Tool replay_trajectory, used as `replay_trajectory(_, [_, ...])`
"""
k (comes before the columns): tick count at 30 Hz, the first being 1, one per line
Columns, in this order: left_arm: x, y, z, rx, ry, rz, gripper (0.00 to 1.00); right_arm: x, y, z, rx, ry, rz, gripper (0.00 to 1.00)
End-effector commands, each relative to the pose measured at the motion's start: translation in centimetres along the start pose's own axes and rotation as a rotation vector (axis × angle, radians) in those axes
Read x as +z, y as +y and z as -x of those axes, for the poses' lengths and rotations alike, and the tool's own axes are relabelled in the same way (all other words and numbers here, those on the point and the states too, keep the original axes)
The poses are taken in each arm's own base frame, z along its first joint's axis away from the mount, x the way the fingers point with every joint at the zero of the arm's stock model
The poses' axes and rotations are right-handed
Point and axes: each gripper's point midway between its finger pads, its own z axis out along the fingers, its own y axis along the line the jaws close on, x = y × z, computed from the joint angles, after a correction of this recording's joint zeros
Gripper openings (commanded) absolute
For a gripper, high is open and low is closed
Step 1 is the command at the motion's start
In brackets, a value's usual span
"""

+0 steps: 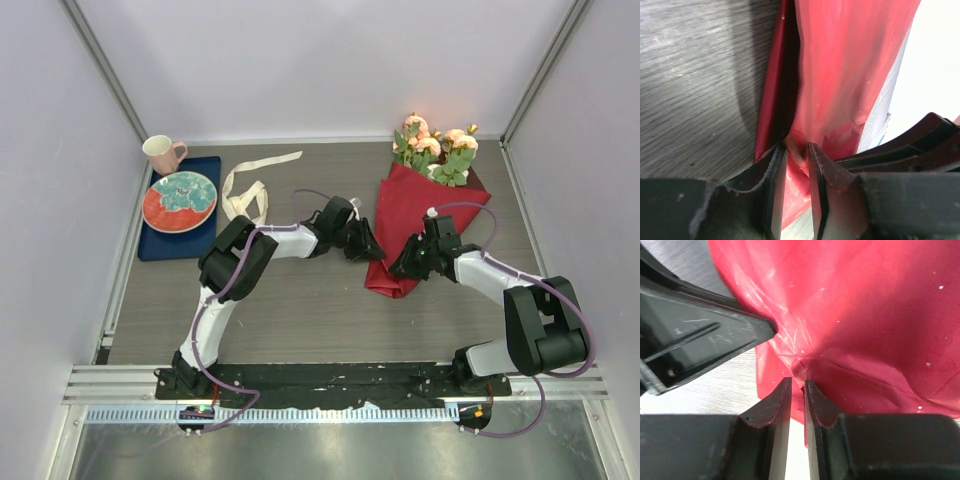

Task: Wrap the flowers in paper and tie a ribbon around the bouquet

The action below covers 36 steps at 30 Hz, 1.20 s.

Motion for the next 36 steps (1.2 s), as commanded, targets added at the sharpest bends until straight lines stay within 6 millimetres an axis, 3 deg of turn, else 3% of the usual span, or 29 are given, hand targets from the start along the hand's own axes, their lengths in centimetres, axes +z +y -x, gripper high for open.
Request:
replay_trajectory(1, [-0.8, 0.3, -0.5, 0.041, 0.041, 0.059, 0.33, 0.3, -0.6, -0.1, 0.029, -0.028, -0.022, 0.23])
replay_trajectory(2, [-1.3, -0.6, -0.3, 0.059, 0.042, 0.042, 0.44, 0.5, -0.9, -0.5, 0.030, -0.019, -0.025, 0.23])
replay_trajectory(5, [-3.7, -4.8, 1.1, 0.133, 0.021, -0.039, 0.53, 0.9, -1.6, -0.8, 0.037, -0.010, -0.049, 0.22])
replay_trajectory(7, [-5.2, -6.5, 1.4, 0.147, 0.015, -0.055, 0.51, 0.9, -1.7, -0.5, 0.030, -0.021, -0.056, 0.22])
replay_trajectory(12, [-6.3, -9.6, 2.1, 0.098, -0.001, -0.157, 0.38, 0.8, -1.4, 0.3, 0.026, -0.046, -0.058, 0.22])
replay_trajectory(17, [-5.3, -10.6, 2.6, 0.064, 0.007, -0.246, 0.40, 0.7, -1.4, 0.5, 0.028, -0.056, -0.062, 0.22])
replay_trajectory(18, [-3.6, -8.9, 2.3, 0.039, 0.036, -0.217, 0.38, 0.7, -1.4, 0.6, 0.031, -0.059, -0.064, 0.22])
replay_trajectory(20, [-2.1, -8.3, 3.0, 0.030, 0.049, -0.218, 0.31, 0.7, -1.4, 0.5, 0.035, -0.058, -0.062, 0.22])
replay_trajectory(21, [-0.3, -5.4, 2.7, -0.013, 0.077, -0.162, 0.28, 0.6, -1.2, 0.6, 0.042, -0.061, -0.056, 0.22])
replay_trajectory(27, [1.9, 0.2, 3.1, -0.011, 0.106, -0.063, 0.16, -0.8, -0.5, 0.5, 0.023, -0.049, -0.040, 0.27])
replay_trajectory(29, [2.1, 0.2, 3.2, 0.004, 0.106, -0.068, 0.13, -1.3, -0.4, 0.6, 0.018, -0.066, -0.037, 0.32])
replay_trajectory(31, [2.4, 0.3, 2.9, -0.005, 0.127, -0.095, 0.12, -1.1, -1.5, -0.5, 0.033, -0.038, -0.065, 0.34])
replay_trajectory(36, [2.7, 1.3, 2.6, -0.014, 0.141, -0.076, 0.07, -1.1, -4.9, -3.1, 0.130, -0.002, -0.128, 0.25])
